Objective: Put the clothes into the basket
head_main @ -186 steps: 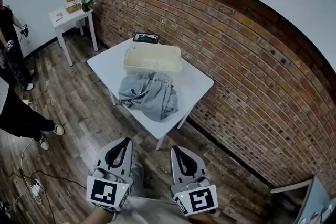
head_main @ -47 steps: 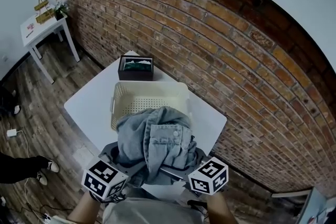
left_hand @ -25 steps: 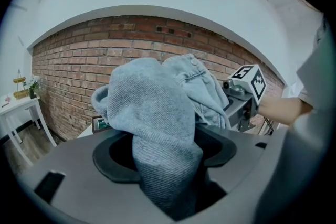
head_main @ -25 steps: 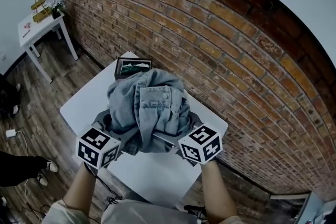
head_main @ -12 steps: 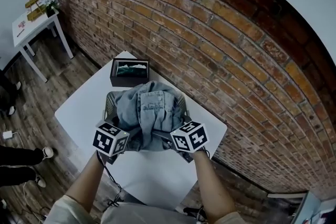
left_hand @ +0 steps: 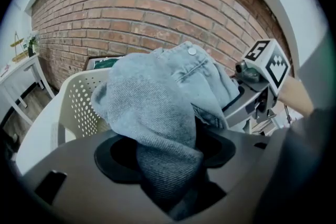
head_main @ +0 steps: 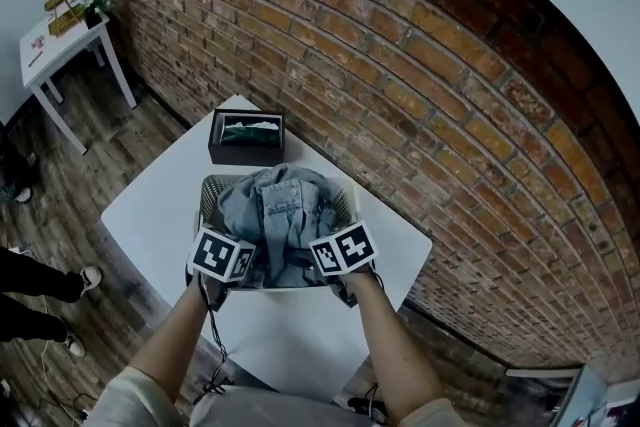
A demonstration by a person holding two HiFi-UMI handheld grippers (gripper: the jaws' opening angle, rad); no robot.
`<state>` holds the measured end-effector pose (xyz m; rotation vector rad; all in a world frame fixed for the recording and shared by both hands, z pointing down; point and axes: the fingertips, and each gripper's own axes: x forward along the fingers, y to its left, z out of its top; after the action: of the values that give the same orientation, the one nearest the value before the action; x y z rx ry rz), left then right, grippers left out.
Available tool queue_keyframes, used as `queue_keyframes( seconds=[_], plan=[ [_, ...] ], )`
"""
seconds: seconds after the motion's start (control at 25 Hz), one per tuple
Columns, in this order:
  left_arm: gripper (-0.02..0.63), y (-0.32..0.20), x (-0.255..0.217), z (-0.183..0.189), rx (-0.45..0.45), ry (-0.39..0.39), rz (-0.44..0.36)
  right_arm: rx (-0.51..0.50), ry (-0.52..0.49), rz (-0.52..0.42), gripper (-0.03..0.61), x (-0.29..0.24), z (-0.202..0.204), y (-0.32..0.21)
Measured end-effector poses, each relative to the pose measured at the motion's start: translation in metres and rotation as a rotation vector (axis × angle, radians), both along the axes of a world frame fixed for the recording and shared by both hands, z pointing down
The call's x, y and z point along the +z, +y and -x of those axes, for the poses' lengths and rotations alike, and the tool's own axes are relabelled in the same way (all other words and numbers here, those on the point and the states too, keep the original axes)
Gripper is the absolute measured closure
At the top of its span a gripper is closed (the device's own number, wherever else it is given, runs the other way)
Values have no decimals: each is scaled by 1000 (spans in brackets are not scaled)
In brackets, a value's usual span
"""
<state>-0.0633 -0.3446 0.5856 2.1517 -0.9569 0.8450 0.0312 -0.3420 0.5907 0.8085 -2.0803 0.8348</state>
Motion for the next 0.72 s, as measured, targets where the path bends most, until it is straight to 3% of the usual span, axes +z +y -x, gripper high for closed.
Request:
queue_keyframes(
  seconds=[0.2, 0.4, 0.72],
  plan=[
    [322, 2, 19, 3, -5, -61, 113, 30, 50, 70, 129, 20, -2, 1],
    [322, 2, 27, 5, -17, -89, 158, 51, 63, 133, 129, 30, -4, 0],
    [299, 0, 22, 8, -74, -86, 136, 173, 89, 39, 100, 13, -12, -7]
  ],
)
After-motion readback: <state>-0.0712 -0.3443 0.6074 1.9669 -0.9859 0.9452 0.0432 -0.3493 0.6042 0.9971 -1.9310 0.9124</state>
